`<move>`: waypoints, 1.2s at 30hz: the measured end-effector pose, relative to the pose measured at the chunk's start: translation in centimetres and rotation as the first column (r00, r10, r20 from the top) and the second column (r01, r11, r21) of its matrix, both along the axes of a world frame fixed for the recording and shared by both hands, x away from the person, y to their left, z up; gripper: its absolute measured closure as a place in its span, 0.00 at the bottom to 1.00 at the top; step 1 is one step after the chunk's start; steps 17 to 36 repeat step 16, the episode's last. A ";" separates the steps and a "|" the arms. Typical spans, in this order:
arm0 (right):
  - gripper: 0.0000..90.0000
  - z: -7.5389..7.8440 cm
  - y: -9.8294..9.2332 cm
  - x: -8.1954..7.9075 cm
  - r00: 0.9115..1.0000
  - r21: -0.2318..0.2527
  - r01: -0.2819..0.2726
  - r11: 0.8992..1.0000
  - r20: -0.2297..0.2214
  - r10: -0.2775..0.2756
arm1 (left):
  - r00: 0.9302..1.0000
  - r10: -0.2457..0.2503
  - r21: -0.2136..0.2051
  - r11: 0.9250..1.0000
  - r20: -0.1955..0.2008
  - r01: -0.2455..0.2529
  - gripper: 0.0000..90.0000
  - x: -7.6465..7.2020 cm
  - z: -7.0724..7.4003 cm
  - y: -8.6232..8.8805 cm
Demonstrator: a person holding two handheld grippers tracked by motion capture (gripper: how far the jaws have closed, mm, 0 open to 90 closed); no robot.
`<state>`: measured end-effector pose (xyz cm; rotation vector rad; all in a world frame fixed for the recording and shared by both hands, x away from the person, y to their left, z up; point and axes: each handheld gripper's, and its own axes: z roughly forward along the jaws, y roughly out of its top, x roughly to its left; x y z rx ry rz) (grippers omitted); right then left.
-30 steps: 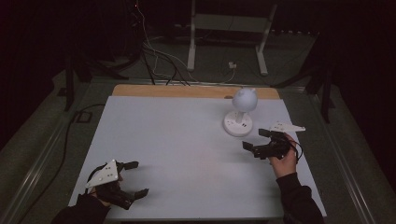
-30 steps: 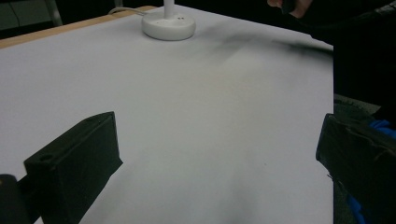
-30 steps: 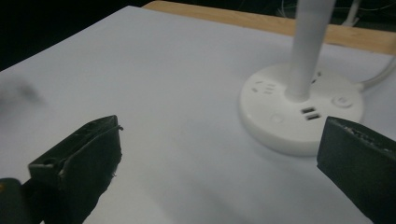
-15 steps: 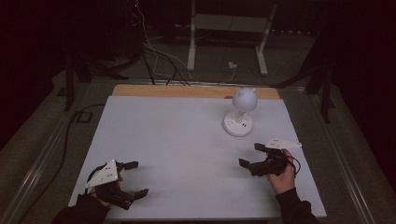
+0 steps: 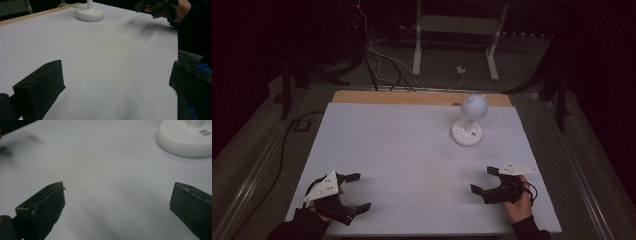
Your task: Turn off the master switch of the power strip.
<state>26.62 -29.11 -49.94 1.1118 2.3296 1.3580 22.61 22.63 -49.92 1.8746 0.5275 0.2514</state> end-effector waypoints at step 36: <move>0.00 -1.6 -0.6 -1.1 0.999 -0.046 -0.010 0.999 0.049 0.012 | 1.000 0.001 0.008 1.000 -0.010 -0.001 0.00 0.1 -0.2 -0.1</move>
